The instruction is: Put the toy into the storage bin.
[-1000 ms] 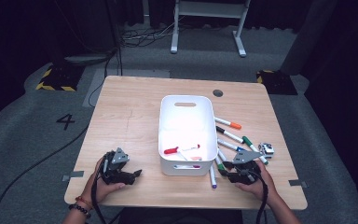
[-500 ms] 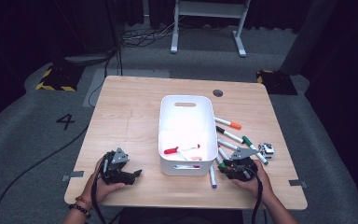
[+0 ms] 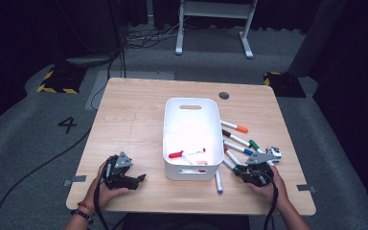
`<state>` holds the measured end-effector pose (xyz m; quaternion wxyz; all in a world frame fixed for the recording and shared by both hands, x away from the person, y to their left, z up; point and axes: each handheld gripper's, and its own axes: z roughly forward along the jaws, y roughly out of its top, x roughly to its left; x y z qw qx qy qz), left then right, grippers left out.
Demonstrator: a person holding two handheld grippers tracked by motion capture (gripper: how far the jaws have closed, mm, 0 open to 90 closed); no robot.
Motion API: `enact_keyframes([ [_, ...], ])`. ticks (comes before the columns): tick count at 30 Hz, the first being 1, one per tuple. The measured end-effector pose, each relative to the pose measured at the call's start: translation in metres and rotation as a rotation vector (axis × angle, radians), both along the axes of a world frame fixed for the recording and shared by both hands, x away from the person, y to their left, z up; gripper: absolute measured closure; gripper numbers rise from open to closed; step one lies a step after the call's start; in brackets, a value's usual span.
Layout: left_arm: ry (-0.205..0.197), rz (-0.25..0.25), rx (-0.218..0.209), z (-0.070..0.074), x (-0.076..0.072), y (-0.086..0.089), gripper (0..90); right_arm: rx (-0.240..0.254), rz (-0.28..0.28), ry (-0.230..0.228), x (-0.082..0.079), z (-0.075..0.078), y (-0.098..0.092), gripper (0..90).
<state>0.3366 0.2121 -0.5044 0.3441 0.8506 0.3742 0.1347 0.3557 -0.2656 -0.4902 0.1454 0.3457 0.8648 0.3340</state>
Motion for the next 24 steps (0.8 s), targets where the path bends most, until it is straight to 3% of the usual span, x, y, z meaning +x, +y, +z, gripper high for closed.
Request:
enact_keyframes([
  [9, -0.002, 0.0, 0.003, 0.0, 0.0, 0.0, 16.1, 0.01, 0.022, 0.001, -0.008, -0.001, -0.028, 67.6],
  [17, 0.002, 0.001, -0.002, 0.0, 0.0, 0.0, 16.1, 0.018, 0.061, -0.014, -0.005, -0.003, -0.026, 60.0],
  [19, 0.003, 0.001, -0.002, 0.0, 0.0, 0.0, 16.1, 0.028, 0.063, -0.014, -0.003, -0.003, -0.026, 60.2],
  [21, -0.002, 0.0, 0.002, 0.0, 0.0, 0.0, 16.1, 0.052, 0.073, -0.023, 0.0, -0.005, -0.025, 68.1],
  [24, -0.002, 0.001, 0.002, 0.0, 0.0, 0.0, 16.1, 0.061, 0.077, -0.019, 0.003, -0.005, -0.027, 72.2],
])
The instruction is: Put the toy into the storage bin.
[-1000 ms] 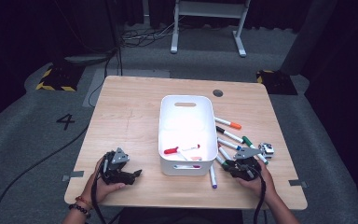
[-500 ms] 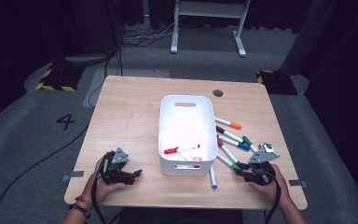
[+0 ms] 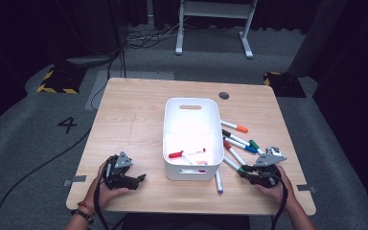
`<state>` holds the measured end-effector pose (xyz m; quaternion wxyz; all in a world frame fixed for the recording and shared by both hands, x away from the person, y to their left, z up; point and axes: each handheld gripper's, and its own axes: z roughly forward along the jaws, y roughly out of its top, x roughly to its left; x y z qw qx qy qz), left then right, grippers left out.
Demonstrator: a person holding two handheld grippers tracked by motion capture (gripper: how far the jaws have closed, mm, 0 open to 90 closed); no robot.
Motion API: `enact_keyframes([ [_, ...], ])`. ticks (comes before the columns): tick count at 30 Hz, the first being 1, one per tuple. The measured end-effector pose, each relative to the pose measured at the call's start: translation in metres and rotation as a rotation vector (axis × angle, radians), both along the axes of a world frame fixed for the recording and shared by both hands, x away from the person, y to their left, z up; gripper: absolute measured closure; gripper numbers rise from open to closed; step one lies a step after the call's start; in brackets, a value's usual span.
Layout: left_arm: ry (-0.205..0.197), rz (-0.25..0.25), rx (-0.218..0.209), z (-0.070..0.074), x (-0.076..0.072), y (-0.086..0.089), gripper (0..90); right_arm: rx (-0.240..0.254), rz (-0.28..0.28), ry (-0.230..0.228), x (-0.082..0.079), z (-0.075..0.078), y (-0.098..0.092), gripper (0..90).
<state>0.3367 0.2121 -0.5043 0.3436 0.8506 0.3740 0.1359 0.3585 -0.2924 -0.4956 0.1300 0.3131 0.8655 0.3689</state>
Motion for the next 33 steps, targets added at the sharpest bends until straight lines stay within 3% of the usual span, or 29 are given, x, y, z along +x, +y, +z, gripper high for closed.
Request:
enact_keyframes([
  [12, 0.001, -0.006, -0.002, 0.0, 0.001, 0.0, 15.9, -0.017, -0.024, -0.043, -0.005, 0.0, -0.001, 74.9],
  [16, 0.0, -0.004, -0.001, 0.0, 0.001, 0.0, 15.9, 0.03, -0.02, -0.053, -0.008, 0.008, -0.005, 74.9],
  [26, 0.0, -0.005, -0.001, 0.0, 0.001, 0.0, 16.0, 0.069, -0.014, -0.082, -0.012, 0.02, -0.013, 74.9],
  [33, 0.0, -0.004, -0.001, 0.0, 0.0, 0.0, 16.0, 0.107, -0.003, -0.112, -0.013, 0.039, -0.013, 74.9],
])
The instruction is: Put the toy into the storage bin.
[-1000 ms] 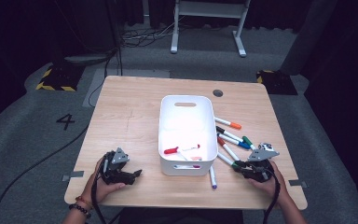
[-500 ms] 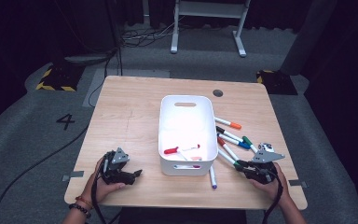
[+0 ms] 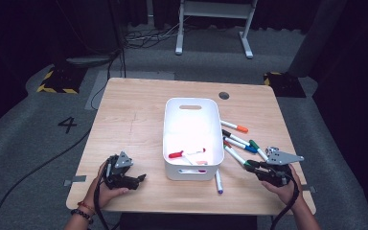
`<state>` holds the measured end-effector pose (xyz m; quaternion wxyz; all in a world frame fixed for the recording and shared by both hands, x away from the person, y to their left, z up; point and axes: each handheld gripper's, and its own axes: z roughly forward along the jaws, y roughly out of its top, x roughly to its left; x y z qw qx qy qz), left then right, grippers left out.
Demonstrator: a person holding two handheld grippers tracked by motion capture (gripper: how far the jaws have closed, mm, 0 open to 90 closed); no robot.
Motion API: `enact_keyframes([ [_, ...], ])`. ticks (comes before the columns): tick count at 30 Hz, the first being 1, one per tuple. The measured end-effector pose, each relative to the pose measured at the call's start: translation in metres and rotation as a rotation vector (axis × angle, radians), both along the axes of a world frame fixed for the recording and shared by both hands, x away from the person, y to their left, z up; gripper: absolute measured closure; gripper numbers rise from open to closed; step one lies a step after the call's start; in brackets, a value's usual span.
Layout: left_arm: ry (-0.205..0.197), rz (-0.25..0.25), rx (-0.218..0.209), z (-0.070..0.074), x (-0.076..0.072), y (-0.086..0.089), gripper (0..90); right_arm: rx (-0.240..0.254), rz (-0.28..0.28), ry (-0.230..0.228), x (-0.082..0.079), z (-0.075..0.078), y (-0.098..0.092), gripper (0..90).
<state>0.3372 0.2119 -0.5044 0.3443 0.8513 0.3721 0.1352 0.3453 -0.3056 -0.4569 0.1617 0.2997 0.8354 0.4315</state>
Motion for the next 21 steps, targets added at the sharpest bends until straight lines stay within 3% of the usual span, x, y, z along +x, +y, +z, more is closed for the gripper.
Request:
enact_keyframes([
  [13, 0.001, 0.001, 0.001, 0.0, 0.0, 0.0, 16.0, 0.054, 0.033, -0.061, 0.005, 0.041, -0.002, 74.9],
  [21, 0.002, 0.001, 0.0, 0.0, 0.0, 0.0, 16.0, 0.073, 0.056, -0.085, 0.01, 0.058, 0.002, 74.9],
])
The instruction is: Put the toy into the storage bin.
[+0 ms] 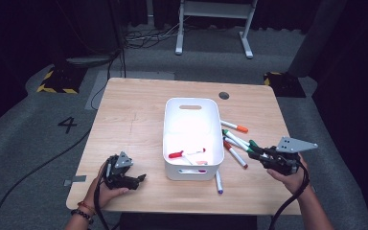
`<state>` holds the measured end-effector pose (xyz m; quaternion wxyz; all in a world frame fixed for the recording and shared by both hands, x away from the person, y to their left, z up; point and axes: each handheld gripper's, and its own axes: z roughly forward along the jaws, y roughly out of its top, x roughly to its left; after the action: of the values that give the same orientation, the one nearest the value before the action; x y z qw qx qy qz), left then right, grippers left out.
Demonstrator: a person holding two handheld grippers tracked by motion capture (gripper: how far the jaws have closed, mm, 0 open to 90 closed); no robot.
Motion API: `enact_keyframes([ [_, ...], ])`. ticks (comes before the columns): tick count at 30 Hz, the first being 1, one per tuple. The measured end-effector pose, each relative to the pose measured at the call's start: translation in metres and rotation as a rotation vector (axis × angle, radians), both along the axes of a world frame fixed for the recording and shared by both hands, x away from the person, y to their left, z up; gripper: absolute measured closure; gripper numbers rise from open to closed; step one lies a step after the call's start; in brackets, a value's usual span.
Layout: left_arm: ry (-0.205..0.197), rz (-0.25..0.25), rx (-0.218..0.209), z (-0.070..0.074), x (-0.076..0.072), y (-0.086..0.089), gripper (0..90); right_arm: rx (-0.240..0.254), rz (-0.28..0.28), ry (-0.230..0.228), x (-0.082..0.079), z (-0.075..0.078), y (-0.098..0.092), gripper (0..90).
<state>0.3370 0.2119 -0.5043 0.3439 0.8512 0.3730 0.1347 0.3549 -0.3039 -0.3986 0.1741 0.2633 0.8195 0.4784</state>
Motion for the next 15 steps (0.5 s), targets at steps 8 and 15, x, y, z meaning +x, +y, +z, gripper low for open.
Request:
enact_keyframes([
  [8, 0.0, 0.0, 0.0, 0.0, 0.0, 0.0, 16.0, 0.011, 0.041, -0.036, 0.006, 0.023, 0.016, 74.9],
  [15, 0.0, 0.0, 0.0, 0.0, 0.0, 0.0, 16.0, -0.009, 0.088, -0.057, 0.007, 0.037, 0.035, 74.9],
])
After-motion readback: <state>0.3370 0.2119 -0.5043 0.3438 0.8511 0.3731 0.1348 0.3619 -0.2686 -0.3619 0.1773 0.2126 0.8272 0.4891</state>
